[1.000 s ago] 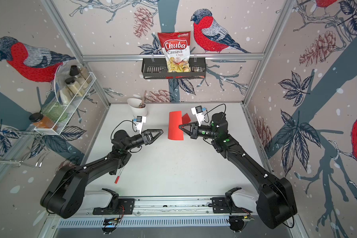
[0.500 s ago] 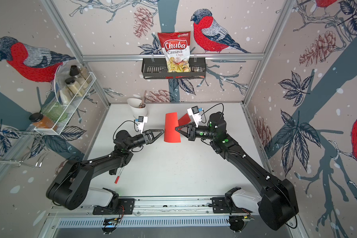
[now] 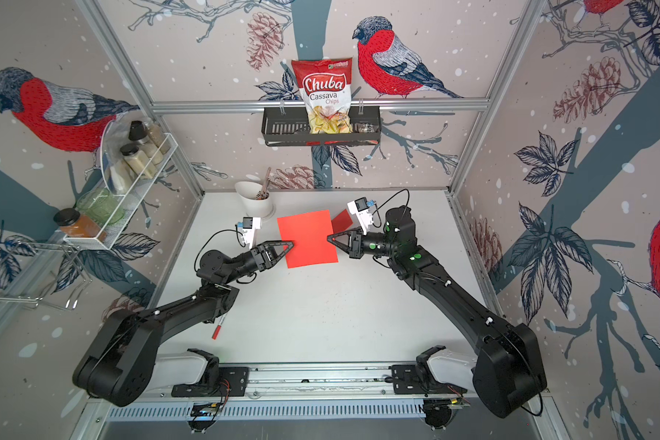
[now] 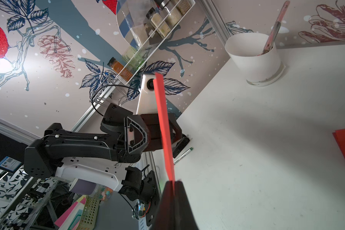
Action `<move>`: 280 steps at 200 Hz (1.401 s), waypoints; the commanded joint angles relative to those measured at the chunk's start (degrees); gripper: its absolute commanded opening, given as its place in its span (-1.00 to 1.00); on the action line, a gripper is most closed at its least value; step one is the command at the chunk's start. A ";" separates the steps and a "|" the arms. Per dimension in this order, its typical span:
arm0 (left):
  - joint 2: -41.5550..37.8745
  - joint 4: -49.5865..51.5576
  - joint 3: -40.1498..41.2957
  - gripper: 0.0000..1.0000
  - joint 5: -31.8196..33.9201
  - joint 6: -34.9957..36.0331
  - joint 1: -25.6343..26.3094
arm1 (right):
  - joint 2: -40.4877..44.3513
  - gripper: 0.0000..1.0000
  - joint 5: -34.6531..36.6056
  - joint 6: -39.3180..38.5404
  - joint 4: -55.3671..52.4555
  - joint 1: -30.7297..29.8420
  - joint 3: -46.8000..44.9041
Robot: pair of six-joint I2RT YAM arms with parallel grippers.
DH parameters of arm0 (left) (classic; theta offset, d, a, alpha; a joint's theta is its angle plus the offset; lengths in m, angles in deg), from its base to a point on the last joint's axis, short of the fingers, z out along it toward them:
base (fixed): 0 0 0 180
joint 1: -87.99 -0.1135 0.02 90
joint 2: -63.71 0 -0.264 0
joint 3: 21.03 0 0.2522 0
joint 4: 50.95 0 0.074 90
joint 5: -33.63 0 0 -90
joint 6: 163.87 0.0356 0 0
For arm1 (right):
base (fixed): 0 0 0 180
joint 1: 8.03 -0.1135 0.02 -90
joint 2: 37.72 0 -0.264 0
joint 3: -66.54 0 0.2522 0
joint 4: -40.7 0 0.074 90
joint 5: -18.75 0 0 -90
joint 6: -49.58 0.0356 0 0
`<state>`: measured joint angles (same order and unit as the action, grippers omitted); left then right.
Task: Fold the square paper along the opposite sides
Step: Pick up the paper from the center of the board.
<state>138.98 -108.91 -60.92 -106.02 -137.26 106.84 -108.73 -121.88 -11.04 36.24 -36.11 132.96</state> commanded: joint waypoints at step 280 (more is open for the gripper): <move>-2.84 8.33 0.77 -0.92 1.72 5.63 -0.68 | 0.25 -1.00 0.83 -2.67 -2.90 1.53 -0.96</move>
<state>136.37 -100.32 -60.00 -104.34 -133.20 106.43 -108.79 -120.74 -13.42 32.48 -34.65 131.91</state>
